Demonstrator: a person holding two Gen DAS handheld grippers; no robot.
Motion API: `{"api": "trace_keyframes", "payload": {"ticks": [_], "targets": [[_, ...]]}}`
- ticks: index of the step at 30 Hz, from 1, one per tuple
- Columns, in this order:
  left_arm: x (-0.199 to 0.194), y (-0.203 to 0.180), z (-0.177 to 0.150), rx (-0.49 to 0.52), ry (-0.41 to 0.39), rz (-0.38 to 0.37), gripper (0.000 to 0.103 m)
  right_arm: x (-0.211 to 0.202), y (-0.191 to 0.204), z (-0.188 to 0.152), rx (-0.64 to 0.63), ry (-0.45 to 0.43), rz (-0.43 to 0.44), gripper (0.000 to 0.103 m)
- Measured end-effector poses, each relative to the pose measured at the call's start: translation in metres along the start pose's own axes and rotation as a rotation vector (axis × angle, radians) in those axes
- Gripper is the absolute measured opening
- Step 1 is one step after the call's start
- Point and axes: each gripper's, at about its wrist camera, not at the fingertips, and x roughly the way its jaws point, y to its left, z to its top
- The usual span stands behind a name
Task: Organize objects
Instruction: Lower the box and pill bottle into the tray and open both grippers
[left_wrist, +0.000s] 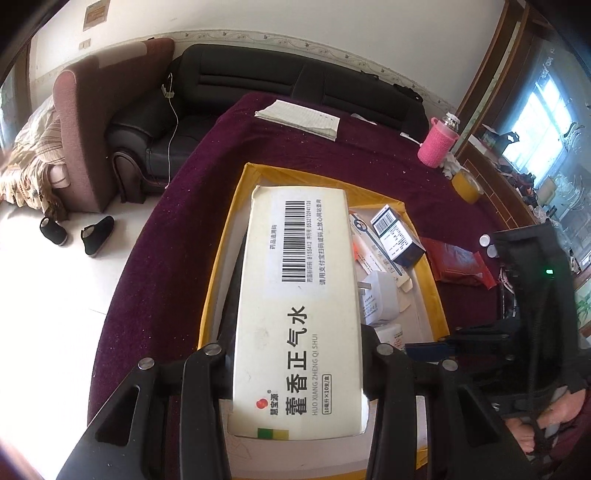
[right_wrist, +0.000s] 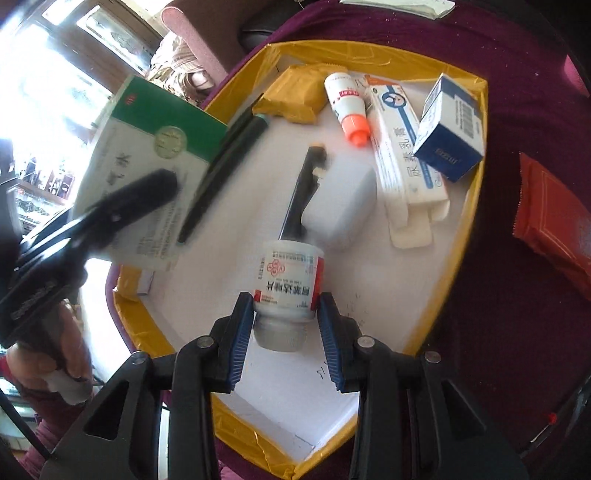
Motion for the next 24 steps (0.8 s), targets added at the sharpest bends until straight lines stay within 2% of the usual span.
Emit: {"api": "trace_keyframes", "payload": {"ticks": [3,7,10,12,15,17,19,24], "targets": [[-0.01,0.009,-0.004,-0.022,-0.012,-0.007,0.036,0.007,0.003,0.014,0.001,-0.022,-0.061,0.034],[-0.015,0.015,-0.01,-0.033,-0.02,0.007,0.036,0.02,-0.002,0.041,0.05,-0.028,-0.002,0.033],[-0.014,0.018,-0.011,-0.039,-0.014,0.015,0.036,0.028,-0.001,0.062,0.049,-0.068,0.017,0.033],[-0.012,0.017,-0.013,-0.045,-0.007,0.012,0.036,0.03,-0.003,0.071,0.05,-0.088,0.073,0.033],[-0.005,0.009,-0.012,-0.025,0.01,0.01,0.036,0.02,-0.017,0.065,0.134,-0.09,0.138,0.034],[0.001,0.001,-0.012,-0.01,0.027,0.003,0.036,0.005,-0.023,0.058,0.135,-0.11,0.133,0.037],[0.008,-0.007,-0.011,0.001,0.041,-0.006,0.036,-0.017,-0.03,0.049,0.123,-0.166,0.138,0.038],[0.023,-0.037,-0.017,0.034,0.081,-0.043,0.036,-0.061,-0.061,0.035,0.179,-0.297,0.127,0.053]]}}
